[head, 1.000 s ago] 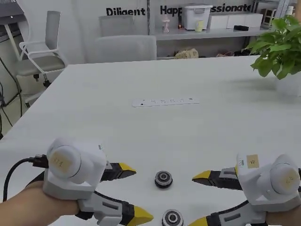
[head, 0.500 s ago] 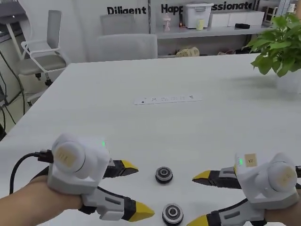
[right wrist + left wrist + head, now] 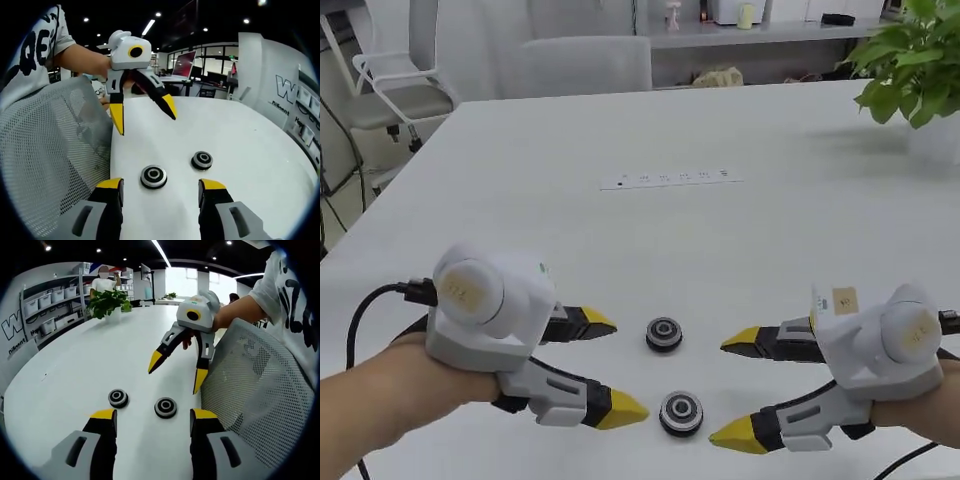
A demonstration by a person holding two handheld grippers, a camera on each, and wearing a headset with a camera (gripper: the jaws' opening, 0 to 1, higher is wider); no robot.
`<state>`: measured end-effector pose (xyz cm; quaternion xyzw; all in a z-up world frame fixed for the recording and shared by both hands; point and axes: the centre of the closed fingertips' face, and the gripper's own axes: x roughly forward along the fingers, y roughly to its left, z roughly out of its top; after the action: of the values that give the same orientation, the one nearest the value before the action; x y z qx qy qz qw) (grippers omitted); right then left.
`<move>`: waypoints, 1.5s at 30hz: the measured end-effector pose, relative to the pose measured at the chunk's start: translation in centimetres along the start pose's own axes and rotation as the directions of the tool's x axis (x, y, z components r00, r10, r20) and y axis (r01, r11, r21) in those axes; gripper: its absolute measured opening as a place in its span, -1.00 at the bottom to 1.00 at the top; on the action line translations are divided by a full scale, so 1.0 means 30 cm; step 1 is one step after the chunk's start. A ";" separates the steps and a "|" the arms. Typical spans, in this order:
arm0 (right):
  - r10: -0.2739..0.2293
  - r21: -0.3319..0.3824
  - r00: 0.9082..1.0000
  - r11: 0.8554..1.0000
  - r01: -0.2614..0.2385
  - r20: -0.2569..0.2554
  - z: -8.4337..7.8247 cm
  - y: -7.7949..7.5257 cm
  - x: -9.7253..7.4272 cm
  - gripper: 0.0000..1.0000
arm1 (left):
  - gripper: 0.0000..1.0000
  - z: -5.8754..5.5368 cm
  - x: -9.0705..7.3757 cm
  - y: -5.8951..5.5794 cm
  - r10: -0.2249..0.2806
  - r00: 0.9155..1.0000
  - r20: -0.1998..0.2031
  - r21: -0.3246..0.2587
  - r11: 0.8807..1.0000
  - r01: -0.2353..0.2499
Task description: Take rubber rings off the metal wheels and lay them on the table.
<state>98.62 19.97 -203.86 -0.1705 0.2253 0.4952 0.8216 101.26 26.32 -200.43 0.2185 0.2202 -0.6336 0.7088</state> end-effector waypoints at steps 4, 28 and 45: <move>0.008 -0.004 1.000 1.000 -0.008 0.000 -0.003 0.003 0.006 0.17 | 0.09 -0.004 0.008 0.000 -0.003 1.000 -0.004 0.001 1.000 0.003; 0.026 0.012 0.999 1.000 -0.027 0.022 -0.014 -0.008 0.036 0.01 | -0.05 0.038 0.076 -0.017 -0.039 0.999 0.002 0.021 0.999 0.039; 0.034 0.021 0.999 0.999 -0.035 0.035 -0.013 -0.008 0.049 -0.09 | -0.23 0.013 0.107 -0.036 -0.076 0.997 -0.021 0.019 0.997 0.076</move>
<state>99.34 20.75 -204.98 -0.1490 0.2191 0.5098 0.8185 100.51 23.40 -202.04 0.2235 0.2292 -0.6600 0.6796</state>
